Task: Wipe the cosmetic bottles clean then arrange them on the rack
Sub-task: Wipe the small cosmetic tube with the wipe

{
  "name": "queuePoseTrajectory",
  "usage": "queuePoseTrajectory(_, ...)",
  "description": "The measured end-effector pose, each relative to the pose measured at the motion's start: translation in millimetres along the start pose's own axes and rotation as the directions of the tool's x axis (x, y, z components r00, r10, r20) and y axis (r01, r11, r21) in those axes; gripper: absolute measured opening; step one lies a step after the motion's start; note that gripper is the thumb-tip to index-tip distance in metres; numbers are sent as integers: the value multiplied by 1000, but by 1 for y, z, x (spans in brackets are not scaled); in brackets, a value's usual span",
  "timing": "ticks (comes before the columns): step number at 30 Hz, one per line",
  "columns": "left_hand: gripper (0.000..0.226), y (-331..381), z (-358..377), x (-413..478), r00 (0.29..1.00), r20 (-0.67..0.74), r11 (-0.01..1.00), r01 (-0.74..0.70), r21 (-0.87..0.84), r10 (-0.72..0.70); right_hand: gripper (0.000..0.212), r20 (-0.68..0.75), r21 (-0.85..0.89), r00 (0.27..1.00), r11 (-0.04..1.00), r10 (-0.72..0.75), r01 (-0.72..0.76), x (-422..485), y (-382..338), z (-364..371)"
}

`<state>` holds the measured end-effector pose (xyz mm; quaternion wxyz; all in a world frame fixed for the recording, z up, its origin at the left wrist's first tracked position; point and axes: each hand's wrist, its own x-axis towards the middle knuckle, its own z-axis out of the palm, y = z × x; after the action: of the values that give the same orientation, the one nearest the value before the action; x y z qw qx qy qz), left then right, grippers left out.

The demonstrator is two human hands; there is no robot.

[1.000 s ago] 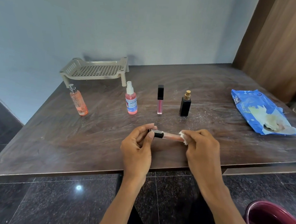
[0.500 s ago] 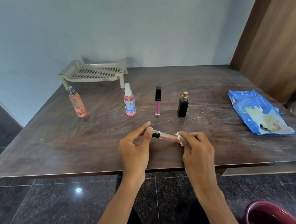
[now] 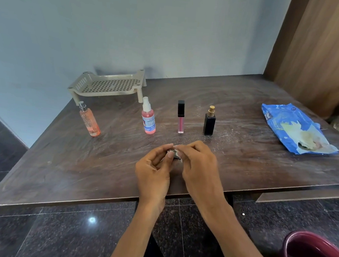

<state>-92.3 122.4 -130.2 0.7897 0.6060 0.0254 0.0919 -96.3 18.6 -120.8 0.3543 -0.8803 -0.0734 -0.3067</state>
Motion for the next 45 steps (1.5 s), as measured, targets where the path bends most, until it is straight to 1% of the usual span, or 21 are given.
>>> queuePoseTrajectory(3, 18, -1, 0, -1, 1000, 1, 1000, -2, 5, 2, 17, -31, 42, 999, 998, 38, -37, -6, 6, -3)
queuePoseTrajectory(8, 20, 0, 3, -3, 1000, -9, 1000, 1, -15, -2, 17, -67, -35, 985, 986, 159, -162, -16, 21, -22)
queuePoseTrajectory(10, 22, 1, 3, -3, 1000, -2, 1000, -8, -8, 8, 16, -77, -52, 979, 980, 187, -191, -15, 25, -25)
queuePoseTrajectory(13, 20, 1, 2, -3, 1000, 18, 1000, -21, 16, 21, 16, -40, -71, 984, 982, 174, -176, -9, 18, -19)
queuePoseTrajectory(15, 18, 1, 2, -3, 999, 30, 998, -40, 40, 38, 18, -6, -61, 992, 991, 123, -123, -3, 6, -10)
queuePoseTrajectory(18, 17, -1, -1, -2, 999, 21, 997, -50, 55, 49, 25, 44, -93, 998, 994, 54, -49, 3, -7, 2)
queuePoseTrajectory(21, 17, -3, -2, -1, 999, 12, 997, -51, 50, 50, 22, 22, -60, 998, 997, 55, -53, 1, -1, 1)
queuePoseTrajectory(23, 18, -2, 0, -2, 999, 2, 998, -43, 35, 43, 17, -8, -43, 997, 996, 78, -78, -5, 6, -5)
queuePoseTrajectory(26, 19, -2, 3, -3, 999, -4, 999, -38, 11, 38, 17, -29, -85, 986, 982, 167, -169, -14, 18, -20)
queuePoseTrajectory(29, 23, -1, 3, -3, 999, 8, 998, -54, 30, 54, 16, -76, -118, 971, 964, 229, -237, -18, 31, -30)
queuePoseTrajectory(31, 24, -1, 2, -3, 998, 19, 997, -65, 47, 65, 14, -65, -143, 966, 956, 249, -256, -17, 30, -29)
queuePoseTrajectory(32, 23, -1, 2, -3, 997, 27, 996, -70, 55, 69, 13, -55, -149, 970, 958, 238, -244, -15, 26, -26)
queuePoseTrajectory(34, 20, 0, 1, -3, 995, 45, 993, -88, 82, 85, 12, -27, -139, 985, 975, 169, -171, -11, 14, -19)
queuePoseTrajectory(37, 18, 0, -1, -3, 992, 62, 984, -119, 133, 112, 20, 10, -116, 998, 991, 61, -59, -2, -1, -2)
queuePoseTrajectory(41, 20, -1, -2, -1, 993, 38, 985, -117, 125, 113, 20, 29, -92, 999, 995, 42, -39, 3, -1, 9)
queuePoseTrajectory(43, 21, -3, -2, -2, 991, 34, 982, -129, 137, 126, 17, 4, -34, 999, 999, 35, -35, -1, 5, 5)
queuePoseTrajectory(45, 23, -5, -1, -2, 992, 24, 981, -130, 141, 128, 16, -21, -24, 998, 998, 54, -54, -7, 10, -4)
